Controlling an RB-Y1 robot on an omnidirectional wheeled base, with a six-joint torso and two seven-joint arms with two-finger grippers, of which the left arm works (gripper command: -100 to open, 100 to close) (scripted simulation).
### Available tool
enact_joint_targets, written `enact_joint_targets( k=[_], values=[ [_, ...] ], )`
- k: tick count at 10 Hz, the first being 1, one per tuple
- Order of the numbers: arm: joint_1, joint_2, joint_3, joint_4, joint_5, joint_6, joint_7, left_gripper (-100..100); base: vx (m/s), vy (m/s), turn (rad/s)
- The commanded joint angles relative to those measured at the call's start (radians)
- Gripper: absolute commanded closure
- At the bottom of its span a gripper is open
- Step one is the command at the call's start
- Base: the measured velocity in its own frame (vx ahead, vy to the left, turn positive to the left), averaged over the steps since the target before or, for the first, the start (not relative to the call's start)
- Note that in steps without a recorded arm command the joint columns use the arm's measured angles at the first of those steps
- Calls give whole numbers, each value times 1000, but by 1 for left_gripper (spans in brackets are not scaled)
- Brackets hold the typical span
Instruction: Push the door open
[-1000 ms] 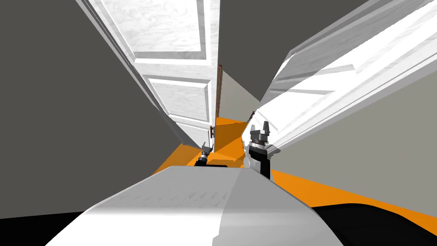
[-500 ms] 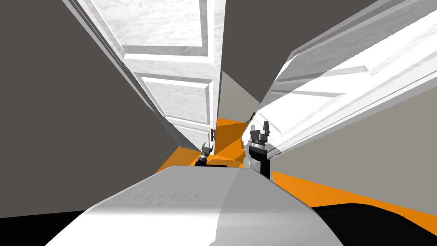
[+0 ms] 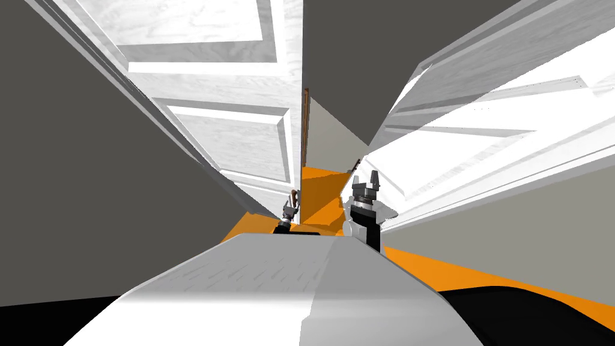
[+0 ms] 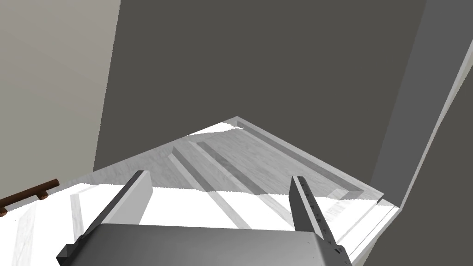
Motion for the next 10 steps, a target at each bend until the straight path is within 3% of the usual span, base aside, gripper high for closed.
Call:
enact_joint_targets(
  k=[1,3,4,9,10],
  values=[
    [-3,0,4,7,2,-3,5,-100,223,-35,-36],
    [-2,0,4,6,3,-2,4,-100,147,-16,-14],
    [-2,0,4,6,3,-2,4,100,-12,4,20],
    [-2,0,4,6,3,-2,4,100,-11,0,-7],
    [-6,-1,20,11,7,-2,1,100,126,-44,24]
  ],
)
